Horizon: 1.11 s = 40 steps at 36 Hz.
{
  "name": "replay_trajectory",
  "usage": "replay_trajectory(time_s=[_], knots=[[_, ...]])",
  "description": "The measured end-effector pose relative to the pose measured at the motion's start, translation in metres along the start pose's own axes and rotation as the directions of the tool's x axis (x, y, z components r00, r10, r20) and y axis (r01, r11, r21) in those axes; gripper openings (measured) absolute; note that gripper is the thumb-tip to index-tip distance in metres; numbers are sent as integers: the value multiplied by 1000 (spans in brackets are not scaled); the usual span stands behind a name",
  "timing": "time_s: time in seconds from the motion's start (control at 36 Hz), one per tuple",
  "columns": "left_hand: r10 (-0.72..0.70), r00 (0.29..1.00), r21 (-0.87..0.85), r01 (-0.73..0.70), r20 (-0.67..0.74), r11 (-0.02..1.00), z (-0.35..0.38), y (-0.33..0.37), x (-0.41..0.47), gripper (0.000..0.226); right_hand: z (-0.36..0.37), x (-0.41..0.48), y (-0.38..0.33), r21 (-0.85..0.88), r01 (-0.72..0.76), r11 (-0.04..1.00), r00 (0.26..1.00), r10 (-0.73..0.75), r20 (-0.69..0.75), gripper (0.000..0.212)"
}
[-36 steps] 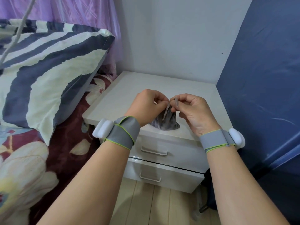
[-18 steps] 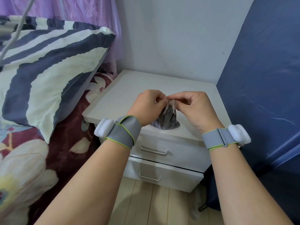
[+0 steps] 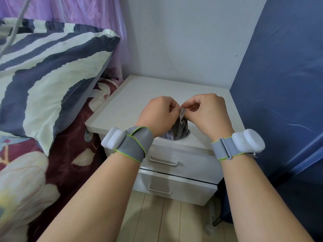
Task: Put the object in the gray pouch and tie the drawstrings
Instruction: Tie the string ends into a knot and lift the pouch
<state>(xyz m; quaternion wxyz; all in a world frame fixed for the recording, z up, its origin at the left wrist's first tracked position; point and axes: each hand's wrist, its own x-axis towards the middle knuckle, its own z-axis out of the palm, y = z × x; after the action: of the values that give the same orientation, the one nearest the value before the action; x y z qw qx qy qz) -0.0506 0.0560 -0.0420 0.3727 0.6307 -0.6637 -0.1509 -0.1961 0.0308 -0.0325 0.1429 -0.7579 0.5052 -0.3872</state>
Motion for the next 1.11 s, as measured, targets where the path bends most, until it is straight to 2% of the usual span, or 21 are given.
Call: replay_trajectory(time_s=[0.11,0.28,0.44,0.67,0.78,0.94,1.11], knots=[[-2,1000,34,2,-19,999,-1,1,-1,13,11,-4,1,-6,12,1000,997,-12,-77,14],[-39,999,-7,39,-34,999,-5,0,-2,15,26,-13,6,11,137,991,973,-132,-190,19],[-84,996,-228,87,24,970,-6,-3,-4,14,37,-17,14,-12,216,976,943,-212,-256,18],[-135,975,-535,209,175,818,-6,-2,-7,9,41,-22,23,46,237,970,918,-208,-337,15],[-142,978,-526,203,154,826,-4,-5,-4,18,42,-21,25,38,259,965,915,-232,-331,14],[-109,982,-490,170,152,855,-1,-7,-4,11,42,-21,26,24,299,954,899,-274,-343,14],[-87,980,-488,166,180,857,0,-8,-2,16,37,-21,26,16,323,946,880,-294,-374,14]])
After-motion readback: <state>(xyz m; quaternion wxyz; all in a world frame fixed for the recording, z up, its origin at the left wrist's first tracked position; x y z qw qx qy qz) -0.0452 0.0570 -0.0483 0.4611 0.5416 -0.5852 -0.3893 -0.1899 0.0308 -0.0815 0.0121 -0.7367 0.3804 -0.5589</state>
